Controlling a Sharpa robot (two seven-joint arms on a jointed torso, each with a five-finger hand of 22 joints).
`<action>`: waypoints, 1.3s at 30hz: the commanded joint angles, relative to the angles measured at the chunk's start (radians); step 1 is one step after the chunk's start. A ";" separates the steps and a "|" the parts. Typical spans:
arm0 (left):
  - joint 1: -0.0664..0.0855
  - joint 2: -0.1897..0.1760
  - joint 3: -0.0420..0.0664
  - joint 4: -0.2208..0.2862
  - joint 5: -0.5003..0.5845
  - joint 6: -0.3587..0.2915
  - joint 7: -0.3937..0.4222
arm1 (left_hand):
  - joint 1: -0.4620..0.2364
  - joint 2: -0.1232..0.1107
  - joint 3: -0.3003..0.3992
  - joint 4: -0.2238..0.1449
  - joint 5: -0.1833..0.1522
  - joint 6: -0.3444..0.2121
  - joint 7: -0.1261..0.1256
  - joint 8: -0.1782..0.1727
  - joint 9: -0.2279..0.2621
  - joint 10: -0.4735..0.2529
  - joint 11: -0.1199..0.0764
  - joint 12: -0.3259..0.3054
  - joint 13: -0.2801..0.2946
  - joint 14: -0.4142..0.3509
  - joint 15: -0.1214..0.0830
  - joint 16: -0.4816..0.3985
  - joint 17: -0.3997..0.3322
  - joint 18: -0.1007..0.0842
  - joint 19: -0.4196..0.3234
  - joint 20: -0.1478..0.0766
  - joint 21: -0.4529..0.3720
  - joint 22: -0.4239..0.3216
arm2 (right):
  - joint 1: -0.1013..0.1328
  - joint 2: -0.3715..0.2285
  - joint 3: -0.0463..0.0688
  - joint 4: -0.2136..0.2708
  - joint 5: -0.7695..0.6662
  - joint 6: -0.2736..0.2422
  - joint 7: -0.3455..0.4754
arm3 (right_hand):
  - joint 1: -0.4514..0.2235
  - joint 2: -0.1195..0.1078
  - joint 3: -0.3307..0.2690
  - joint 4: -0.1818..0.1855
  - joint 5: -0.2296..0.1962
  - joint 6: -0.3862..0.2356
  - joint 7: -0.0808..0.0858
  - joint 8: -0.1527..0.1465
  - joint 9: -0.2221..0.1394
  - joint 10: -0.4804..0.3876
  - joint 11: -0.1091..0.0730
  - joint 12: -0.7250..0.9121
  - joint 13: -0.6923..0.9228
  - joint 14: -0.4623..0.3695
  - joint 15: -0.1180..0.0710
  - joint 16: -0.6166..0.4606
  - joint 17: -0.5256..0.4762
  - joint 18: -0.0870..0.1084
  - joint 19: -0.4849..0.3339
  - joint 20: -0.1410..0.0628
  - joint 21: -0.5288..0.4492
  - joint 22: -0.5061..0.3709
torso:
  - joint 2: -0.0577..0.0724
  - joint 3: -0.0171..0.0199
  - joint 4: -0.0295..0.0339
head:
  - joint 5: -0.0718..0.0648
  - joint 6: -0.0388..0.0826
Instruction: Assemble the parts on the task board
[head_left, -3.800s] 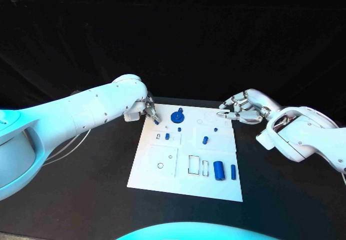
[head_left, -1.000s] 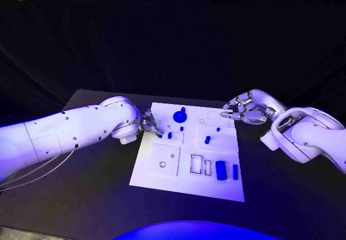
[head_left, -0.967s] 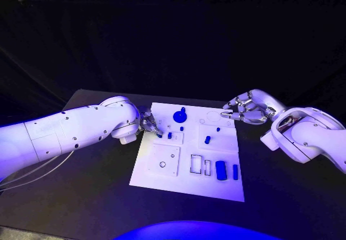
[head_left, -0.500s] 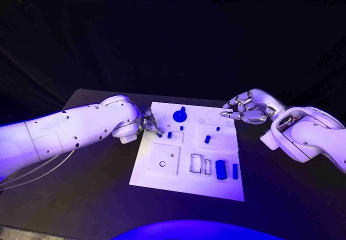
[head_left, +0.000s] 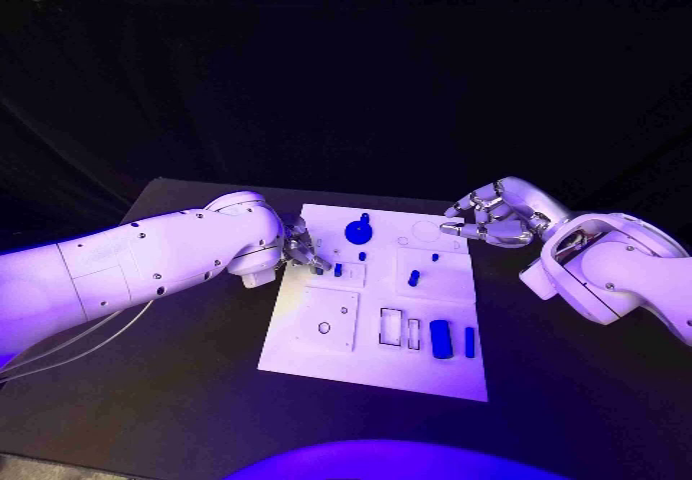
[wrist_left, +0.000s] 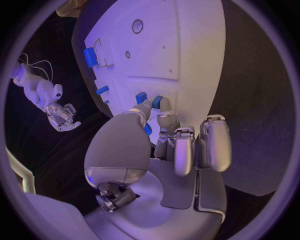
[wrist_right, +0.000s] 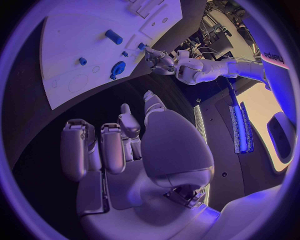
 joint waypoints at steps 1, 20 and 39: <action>0.000 0.008 0.000 -0.008 -0.012 0.020 -0.009 | -0.014 -0.002 -0.004 0.008 0.003 0.008 0.002 0.009 0.001 0.006 -0.001 0.006 0.002 0.104 -0.006 0.003 0.263 -0.013 0.009 0.000 0.006 0.002 | -0.001 0.000 0.000 0.002 -0.007 0.008 0.004 | 0.001 0.007 -0.007 -0.001 0.003 -0.006 0.001 0.005 0.001 -0.005 -0.002 -0.006 -0.001 0.049 -0.005 -0.003 0.024 0.013 -0.007 0.000 -0.003 0.128 | 0.000 -0.0003 0.0003 | -0.002 0.001; 0.000 0.008 0.001 -0.026 -0.002 0.013 0.009 | -0.084 -0.056 -0.090 0.057 0.003 0.009 0.003 0.028 0.005 0.015 0.001 0.020 0.014 0.104 -0.005 0.003 0.263 -0.013 0.010 0.000 0.006 0.003 | -0.001 -0.002 0.000 0.001 -0.007 0.006 0.005 | 0.001 0.007 -0.008 -0.001 0.003 -0.006 0.001 0.005 0.001 -0.004 -0.002 -0.005 0.000 0.049 -0.005 -0.004 0.023 0.014 -0.008 0.000 -0.006 0.127 | 0.000 -0.0008 0.0011 | -0.006 0.004; 0.004 -0.033 0.025 0.014 0.062 -0.100 0.066 | -0.140 -0.006 -0.269 0.068 0.003 -0.030 0.011 0.040 -0.006 -0.051 0.008 -0.063 -0.080 0.104 0.001 0.003 0.263 -0.001 -0.017 0.001 -0.030 -0.055 | -0.003 -0.002 0.000 -0.002 -0.007 0.005 0.006 | 0.000 0.007 -0.009 0.000 0.003 -0.006 0.001 0.005 0.001 -0.005 -0.002 -0.006 -0.001 0.048 -0.005 -0.006 0.021 0.014 -0.009 0.000 -0.008 0.126 | 0.000 0.0002 0.0002 | -0.010 0.009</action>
